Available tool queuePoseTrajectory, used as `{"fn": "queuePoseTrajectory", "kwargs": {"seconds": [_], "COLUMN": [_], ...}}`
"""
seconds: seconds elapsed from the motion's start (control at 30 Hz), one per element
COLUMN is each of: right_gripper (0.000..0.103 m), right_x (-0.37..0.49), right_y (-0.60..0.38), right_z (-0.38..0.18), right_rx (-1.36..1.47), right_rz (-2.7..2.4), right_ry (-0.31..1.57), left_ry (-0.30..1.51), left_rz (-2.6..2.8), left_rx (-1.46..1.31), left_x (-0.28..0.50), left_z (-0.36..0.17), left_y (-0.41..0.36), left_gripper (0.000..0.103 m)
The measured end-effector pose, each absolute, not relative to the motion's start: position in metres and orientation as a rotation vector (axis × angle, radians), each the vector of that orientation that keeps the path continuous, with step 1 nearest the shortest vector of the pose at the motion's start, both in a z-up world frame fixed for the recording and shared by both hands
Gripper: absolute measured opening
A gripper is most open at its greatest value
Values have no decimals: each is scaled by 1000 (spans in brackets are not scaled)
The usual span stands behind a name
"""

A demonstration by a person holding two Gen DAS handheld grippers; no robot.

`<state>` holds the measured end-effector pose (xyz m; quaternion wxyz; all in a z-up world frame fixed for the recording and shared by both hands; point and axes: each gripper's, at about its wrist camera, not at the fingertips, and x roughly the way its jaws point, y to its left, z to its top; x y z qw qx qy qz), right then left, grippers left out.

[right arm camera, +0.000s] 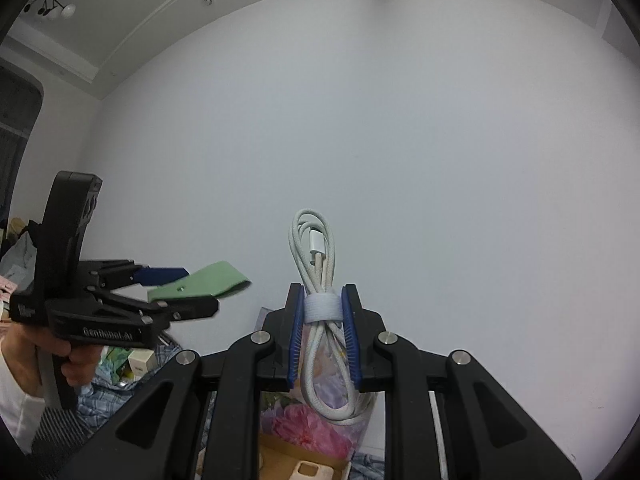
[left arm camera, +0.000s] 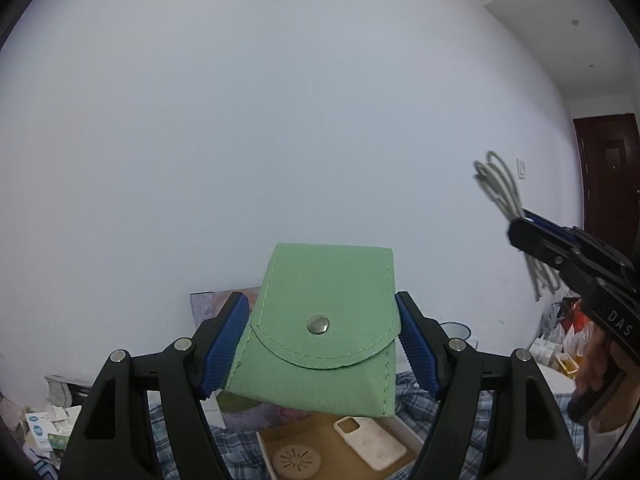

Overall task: Organize soft objects
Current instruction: 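Lift the green pouch with the left tool while the right tool lifts the white cable, then lower the pouch into the box with left tool while right tool lowers the cable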

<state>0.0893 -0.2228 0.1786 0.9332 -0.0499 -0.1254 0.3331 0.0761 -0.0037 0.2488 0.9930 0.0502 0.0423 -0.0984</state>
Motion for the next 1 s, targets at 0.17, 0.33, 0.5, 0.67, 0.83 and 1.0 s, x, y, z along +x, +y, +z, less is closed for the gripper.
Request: {"fn": "queuePoseTrajectory", "kwargs": {"seconds": [0.17, 0.33, 0.5, 0.67, 0.83, 1.0], "right_gripper": [18, 18, 18, 18, 18, 18], "right_x": [107, 125, 145, 164, 173, 187], "right_y": [-209, -203, -192, -183, -170, -157], "right_z": [182, 174, 159, 146, 142, 132], "right_rx": [-71, -60, -59, -58, -67, -85], "right_rz": [709, 726, 725, 728, 735, 748], "right_ry": [-232, -176, -138, -77, -26, 32], "left_ry": [87, 123, 178, 231, 279, 313], "left_rz": [-189, -180, -177, -177, -185, -166], "left_rx": [81, 78, 80, 90, 95, 113], "left_x": [86, 94, 114, 135, 145, 160], "left_z": [245, 231, 214, 195, 180, 164], "left_y": [-4, 1, -1, -4, -3, 2], "left_gripper": [76, 76, 76, 75, 76, 75]}}
